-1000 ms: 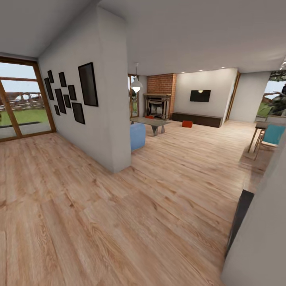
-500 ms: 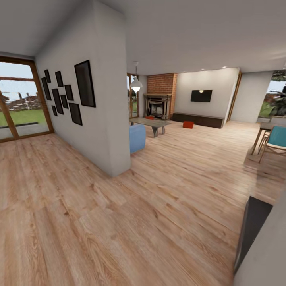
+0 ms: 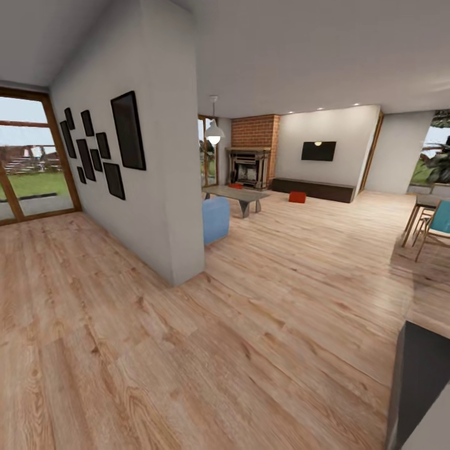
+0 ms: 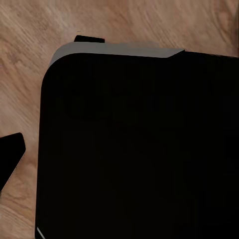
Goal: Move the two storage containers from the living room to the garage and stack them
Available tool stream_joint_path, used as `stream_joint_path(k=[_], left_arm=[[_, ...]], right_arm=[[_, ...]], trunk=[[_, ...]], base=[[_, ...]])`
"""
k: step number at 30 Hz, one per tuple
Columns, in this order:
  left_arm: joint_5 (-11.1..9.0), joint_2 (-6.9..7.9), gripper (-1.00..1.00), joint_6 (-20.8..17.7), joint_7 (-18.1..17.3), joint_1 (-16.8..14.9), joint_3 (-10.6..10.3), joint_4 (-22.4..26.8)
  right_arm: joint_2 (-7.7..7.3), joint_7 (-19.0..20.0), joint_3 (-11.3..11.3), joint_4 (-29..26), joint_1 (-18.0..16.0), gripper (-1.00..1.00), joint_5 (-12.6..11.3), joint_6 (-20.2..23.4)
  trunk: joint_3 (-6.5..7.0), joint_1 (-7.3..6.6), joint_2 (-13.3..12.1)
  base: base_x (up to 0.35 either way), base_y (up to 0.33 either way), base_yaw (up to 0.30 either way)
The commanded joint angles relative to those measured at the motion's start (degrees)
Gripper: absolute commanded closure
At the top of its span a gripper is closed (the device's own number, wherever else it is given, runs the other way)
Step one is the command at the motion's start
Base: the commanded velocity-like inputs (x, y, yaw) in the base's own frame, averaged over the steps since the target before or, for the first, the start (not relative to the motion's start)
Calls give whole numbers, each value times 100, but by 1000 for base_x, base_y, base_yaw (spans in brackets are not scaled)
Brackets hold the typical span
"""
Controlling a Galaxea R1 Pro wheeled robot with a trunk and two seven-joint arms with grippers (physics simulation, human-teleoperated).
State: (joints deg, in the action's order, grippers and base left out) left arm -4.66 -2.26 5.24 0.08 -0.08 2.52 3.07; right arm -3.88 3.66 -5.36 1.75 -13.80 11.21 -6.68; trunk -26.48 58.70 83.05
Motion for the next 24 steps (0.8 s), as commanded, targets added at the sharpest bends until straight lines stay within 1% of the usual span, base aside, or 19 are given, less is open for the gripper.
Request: stream_joint_path(k=[1, 5, 8, 18, 24], left_arm=[[-44, -2, -100, 13, 1, -1, 20, 1], [-44, -2, -100, 13, 1, -1, 20, 1], [-44, -2, -100, 13, 1, -1, 20, 1], [-44, -5, -100, 13, 1, -1, 21, 1], [-44, -10, -100, 13, 1, -1, 21, 1]], right_arm=[[-1, 7, -44, 19, -8, -100, -5, -35], [11, 8, -44, 19, -8, -100, -2, -43], [17, 11, -44, 19, -8, -100, 2, -39], [19, 11, -44, 19, -8, -100, -5, -35], [19, 11, -44, 19, -8, -100, -5, -33]], trunk=[[-5, 3, 3], [-5, 3, 3], [-5, 3, 3], [-5, 3, 3], [-5, 3, 3]], base=[[321, 0, 0], [321, 0, 0], [321, 0, -109], [321, 8, -227], [321, 121, -249]])
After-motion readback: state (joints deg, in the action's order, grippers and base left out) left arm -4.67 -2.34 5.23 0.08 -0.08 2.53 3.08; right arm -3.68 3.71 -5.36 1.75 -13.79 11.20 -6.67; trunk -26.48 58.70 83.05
